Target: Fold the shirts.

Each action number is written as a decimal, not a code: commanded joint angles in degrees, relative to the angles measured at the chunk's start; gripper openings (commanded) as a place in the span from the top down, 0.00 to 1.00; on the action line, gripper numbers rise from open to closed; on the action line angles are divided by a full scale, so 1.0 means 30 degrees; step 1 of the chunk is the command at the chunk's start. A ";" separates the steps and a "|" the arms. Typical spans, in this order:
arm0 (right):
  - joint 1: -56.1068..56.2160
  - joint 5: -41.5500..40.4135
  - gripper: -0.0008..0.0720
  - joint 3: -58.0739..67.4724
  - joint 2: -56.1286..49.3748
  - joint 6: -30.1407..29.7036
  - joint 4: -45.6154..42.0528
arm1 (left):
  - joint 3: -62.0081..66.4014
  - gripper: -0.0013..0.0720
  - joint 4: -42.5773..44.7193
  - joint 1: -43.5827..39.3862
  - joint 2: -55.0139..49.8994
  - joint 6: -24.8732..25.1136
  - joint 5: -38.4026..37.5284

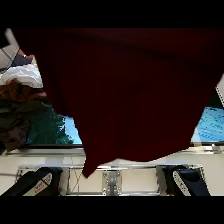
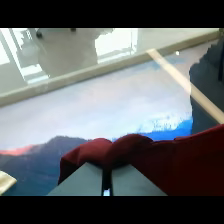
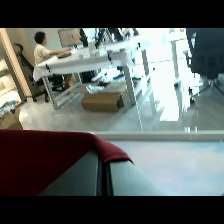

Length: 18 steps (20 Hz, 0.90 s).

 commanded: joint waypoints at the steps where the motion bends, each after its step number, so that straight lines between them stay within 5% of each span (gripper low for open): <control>1: -0.0022 -0.0080 0.95 -0.1064 -0.4379 0.0124 -0.0918 | 0.0022 0.97 -0.0437 -0.0211 -0.4524 -0.0379 0.1268; 8: -0.0015 -0.7118 0.94 -0.1916 -1.3209 0.0182 -0.0474 | 0.0029 0.95 -0.0197 -0.3512 -1.3522 -0.0423 0.9289; 9: -0.0015 -0.8043 0.94 -0.1916 -1.4047 0.0182 0.0051 | 0.0029 0.78 -0.0233 -0.3796 -1.4083 -0.0459 1.0856; 10: -0.0022 -0.8888 0.84 -0.1909 -1.4768 0.0182 0.0823 | 0.0029 0.35 -0.0219 -0.3912 -1.4294 -0.0743 1.2364; 11: -0.0051 -0.9595 0.62 -0.1909 -1.5176 0.0189 0.1290 | 0.0146 0.06 -0.0197 -0.3898 -1.4251 -0.1399 1.3500; 12: -0.0066 -1.0338 0.54 -0.1909 -1.5293 0.0182 0.1464 | 0.0583 0.05 -0.0160 -0.3687 -1.4061 -0.1945 1.4054; 14: -0.0386 -1.0979 0.54 -0.1676 -1.4885 0.0168 0.1435 | 0.1741 0.05 -0.0182 -0.2987 -1.3180 -0.2492 1.3916; 18: -0.3031 -0.8313 0.54 -0.1457 -1.1701 0.0168 -0.0874 | 0.2346 0.05 0.0976 -0.0517 -0.8735 -0.2302 1.0899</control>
